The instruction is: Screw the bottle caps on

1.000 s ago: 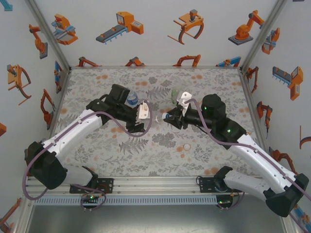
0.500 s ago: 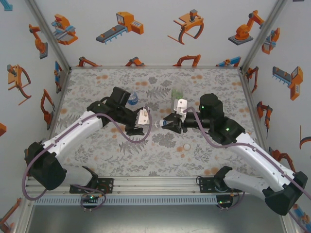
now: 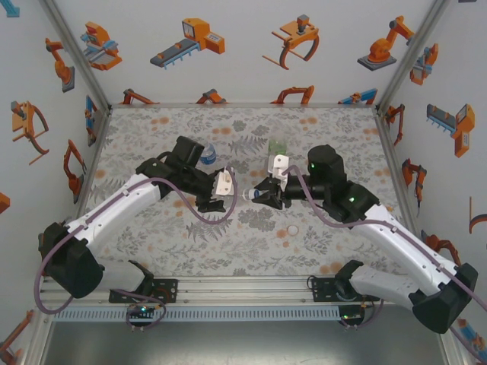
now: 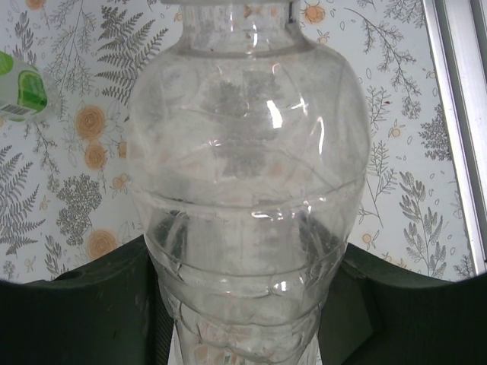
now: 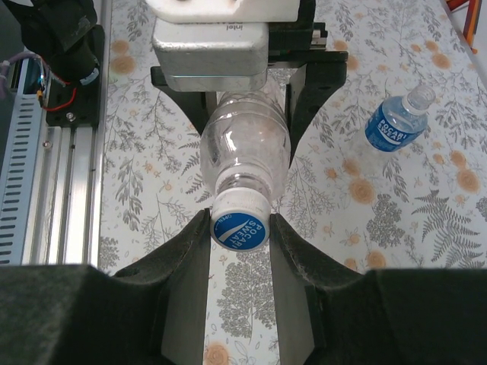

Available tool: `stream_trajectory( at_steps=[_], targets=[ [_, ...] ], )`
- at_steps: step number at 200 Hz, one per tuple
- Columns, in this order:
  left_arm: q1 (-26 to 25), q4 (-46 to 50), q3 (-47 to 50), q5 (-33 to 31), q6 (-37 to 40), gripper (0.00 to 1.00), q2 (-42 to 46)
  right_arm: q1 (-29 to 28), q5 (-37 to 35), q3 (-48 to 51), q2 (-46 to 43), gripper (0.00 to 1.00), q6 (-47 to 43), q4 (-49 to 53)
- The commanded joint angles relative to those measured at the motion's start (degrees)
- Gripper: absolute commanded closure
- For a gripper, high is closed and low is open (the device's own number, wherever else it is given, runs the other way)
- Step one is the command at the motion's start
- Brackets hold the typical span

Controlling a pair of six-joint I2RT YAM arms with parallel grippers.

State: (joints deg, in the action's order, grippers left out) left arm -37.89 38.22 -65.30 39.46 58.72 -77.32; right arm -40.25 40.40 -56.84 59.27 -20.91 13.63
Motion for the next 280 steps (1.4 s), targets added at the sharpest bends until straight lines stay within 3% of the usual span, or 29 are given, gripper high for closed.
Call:
stream_trajectory(
  at_steps=[1,118,153,177,211,251,280],
  targets=[
    [-0.3,0.7,-0.6,2.0,0.9,1.0,1.5,0.1,1.0,-1.9,0.8,0.91,-1.0,-0.7],
    [-0.3,0.7,-0.6,3.4,1.0,1.0,1.6,0.2,6.3,-3.3,4.4,0.93,-8.8,-0.3],
    [-0.3,0.7,-0.7,3.3,0.9,1.0,1.8,0.2,6.4,-4.2,5.8,0.96,-6.6,0.5],
    [-0.3,0.1,-0.8,2.8,0.0,1.0,1.8,0.2,3.3,-3.1,6.6,0.99,8.0,-3.5],
    [-0.2,-2.4,-0.5,1.5,-2.4,1.0,2.2,0.2,-7.7,-0.5,8.1,1.0,42.2,-10.2],
    [0.1,-6.6,0.9,0.4,-6.1,1.0,3.0,0.2,-15.2,0.7,11.2,1.0,79.7,-8.9],
    [0.3,-8.3,0.7,-2.2,-8.8,1.0,2.6,0.2,-18.9,1.7,11.9,0.99,96.5,-3.5]
  ],
)
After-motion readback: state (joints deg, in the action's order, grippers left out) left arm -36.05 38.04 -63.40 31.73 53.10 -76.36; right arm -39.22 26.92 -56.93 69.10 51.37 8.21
